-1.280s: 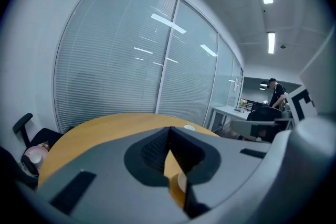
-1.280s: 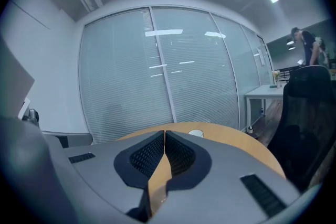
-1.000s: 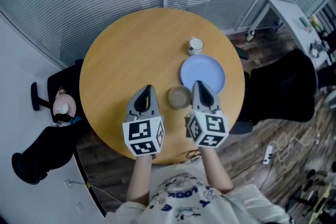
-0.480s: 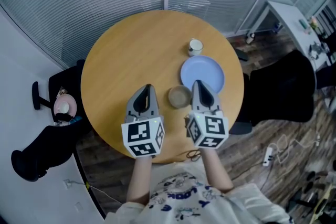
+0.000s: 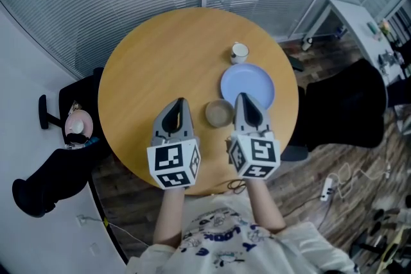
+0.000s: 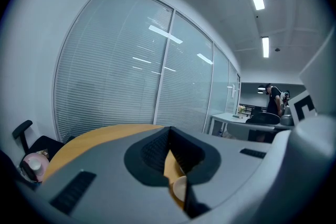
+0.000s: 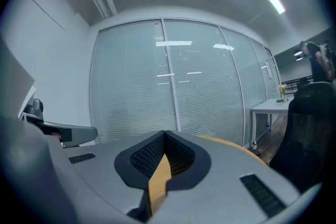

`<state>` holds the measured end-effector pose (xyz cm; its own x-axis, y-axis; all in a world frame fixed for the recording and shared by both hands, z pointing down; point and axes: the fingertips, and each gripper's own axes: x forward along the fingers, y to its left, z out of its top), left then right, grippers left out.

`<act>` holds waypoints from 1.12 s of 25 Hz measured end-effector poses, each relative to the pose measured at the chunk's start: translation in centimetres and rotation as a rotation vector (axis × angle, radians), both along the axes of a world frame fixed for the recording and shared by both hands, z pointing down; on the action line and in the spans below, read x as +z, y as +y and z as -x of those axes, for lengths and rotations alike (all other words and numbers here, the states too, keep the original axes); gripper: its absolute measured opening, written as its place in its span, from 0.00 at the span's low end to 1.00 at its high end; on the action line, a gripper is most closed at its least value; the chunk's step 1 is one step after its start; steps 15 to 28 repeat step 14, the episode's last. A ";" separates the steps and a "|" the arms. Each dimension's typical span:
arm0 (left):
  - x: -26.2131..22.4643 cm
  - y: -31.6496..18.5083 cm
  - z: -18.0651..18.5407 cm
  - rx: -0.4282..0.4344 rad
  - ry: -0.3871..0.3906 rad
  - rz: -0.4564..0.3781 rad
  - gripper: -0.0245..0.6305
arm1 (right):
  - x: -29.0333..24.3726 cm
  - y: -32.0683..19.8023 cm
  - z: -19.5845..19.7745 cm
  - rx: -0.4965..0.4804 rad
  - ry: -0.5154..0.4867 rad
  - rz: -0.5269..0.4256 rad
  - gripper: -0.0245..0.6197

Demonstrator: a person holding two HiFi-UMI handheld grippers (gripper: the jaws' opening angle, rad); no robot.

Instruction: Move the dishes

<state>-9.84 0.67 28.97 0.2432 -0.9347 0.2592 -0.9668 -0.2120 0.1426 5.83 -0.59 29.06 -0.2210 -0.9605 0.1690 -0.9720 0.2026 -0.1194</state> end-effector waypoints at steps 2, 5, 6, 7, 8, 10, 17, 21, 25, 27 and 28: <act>0.0 0.0 0.0 0.000 -0.001 0.001 0.04 | 0.1 0.0 0.2 -0.009 0.002 0.002 0.04; 0.1 0.0 -0.1 0.002 -0.004 0.000 0.04 | 0.1 0.0 0.3 -0.014 0.003 0.000 0.04; 0.1 -0.1 0.0 0.003 -0.005 0.000 0.04 | 0.0 0.0 0.3 -0.014 0.005 -0.001 0.04; 0.0 -0.1 0.0 0.004 -0.007 0.000 0.04 | 0.0 -0.1 0.4 -0.015 0.006 -0.002 0.04; 0.0 -0.1 0.0 0.004 -0.008 0.001 0.04 | -0.1 -0.1 0.4 -0.016 0.007 -0.002 0.04; -0.1 -0.2 0.0 0.004 -0.009 0.001 0.04 | -0.1 -0.2 0.3 -0.017 0.007 -0.002 0.04; -0.1 -0.3 -0.3 0.005 -0.012 -0.002 0.04 | -0.2 -0.4 0.1 -0.016 0.005 -0.003 0.04; -0.1 -0.3 -0.3 0.005 -0.012 -0.002 0.04 | -0.2 -0.4 0.1 -0.016 0.005 -0.003 0.04; -0.1 -0.3 -0.3 0.005 -0.012 -0.002 0.04 | -0.2 -0.4 0.1 -0.016 0.005 -0.003 0.04; -0.1 -0.3 -0.3 0.005 -0.012 -0.002 0.04 | -0.2 -0.4 0.1 -0.016 0.005 -0.003 0.04; -0.1 -0.3 -0.3 0.005 -0.012 -0.002 0.04 | -0.2 -0.4 0.1 -0.016 0.005 -0.003 0.04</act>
